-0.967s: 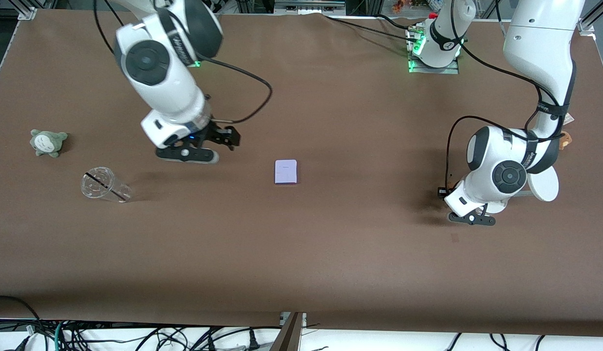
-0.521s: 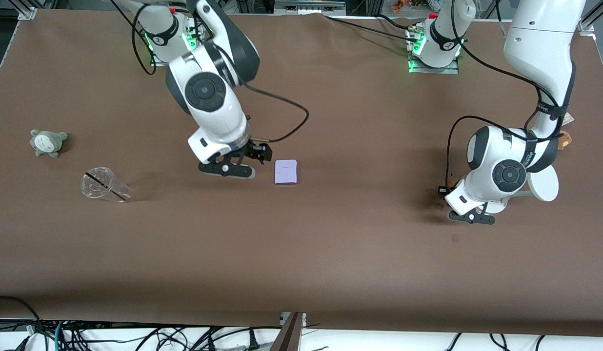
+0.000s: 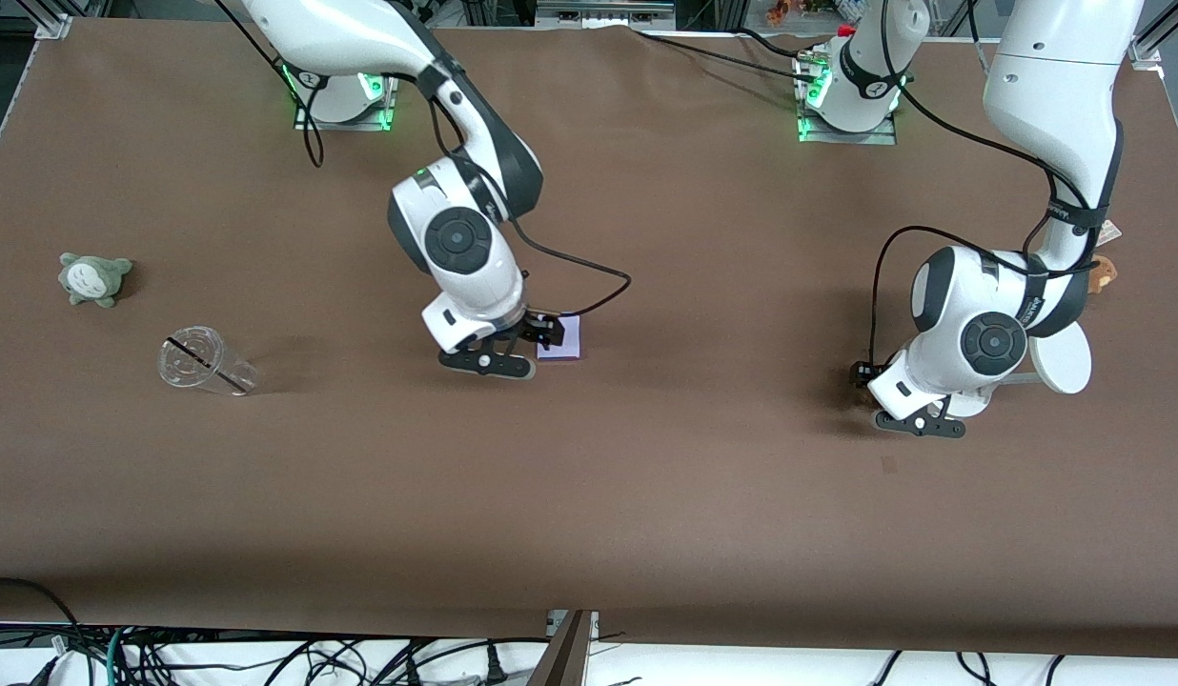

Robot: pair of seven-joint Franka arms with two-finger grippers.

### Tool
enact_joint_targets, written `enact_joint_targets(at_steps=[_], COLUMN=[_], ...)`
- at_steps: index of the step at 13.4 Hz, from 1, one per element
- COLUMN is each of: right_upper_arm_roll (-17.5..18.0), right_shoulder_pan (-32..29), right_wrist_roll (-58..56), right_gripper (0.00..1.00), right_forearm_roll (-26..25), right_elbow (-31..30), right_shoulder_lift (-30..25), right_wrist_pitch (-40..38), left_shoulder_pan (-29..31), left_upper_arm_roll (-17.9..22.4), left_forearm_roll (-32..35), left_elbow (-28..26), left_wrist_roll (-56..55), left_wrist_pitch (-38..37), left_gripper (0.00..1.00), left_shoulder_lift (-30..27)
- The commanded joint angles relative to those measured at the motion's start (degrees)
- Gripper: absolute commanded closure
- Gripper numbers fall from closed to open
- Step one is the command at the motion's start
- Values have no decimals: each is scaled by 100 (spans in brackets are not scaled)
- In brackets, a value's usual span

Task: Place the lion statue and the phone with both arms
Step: 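Release the lion with the left gripper while the right gripper grasps the phone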

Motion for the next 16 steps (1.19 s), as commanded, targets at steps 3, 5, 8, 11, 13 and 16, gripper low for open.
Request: enact_joint_targets(at_steps=[3, 5, 8, 11, 13, 16], right_upper_arm_roll=[-51, -51, -51, -60, -60, -60], right_shoulder_pan=[260, 357, 401, 524, 568, 568], right_wrist_roll=[73, 55, 2, 2, -7, -15], right_gripper=[0, 0, 0, 0, 0, 0], right_forearm_roll=[76, 41, 32, 14, -12, -205], right_elbow=[185, 185, 185, 194, 194, 185], right_shoulder_lift=[529, 669, 810, 968, 1039, 1065], right_wrist_pitch=[516, 684, 833, 1079, 1159, 1177], left_shoulder_pan=[59, 68, 85, 77, 77, 103], left_upper_arm_roll=[-109, -83, -56, -65, -91, -109], left_forearm_roll=[112, 103, 103, 24, 24, -2], left_elbow=[36, 412, 1150, 1924, 2442, 2726], left_wrist_roll=[25, 8, 25, 34, 34, 148], left_wrist_pitch=[-190, -715, -1191, -2305, -2991, -3794], left_gripper=[0, 0, 0, 0, 0, 0], left_shoulder_lift=[-495, -776, -1067, -1226, -1243, -1576])
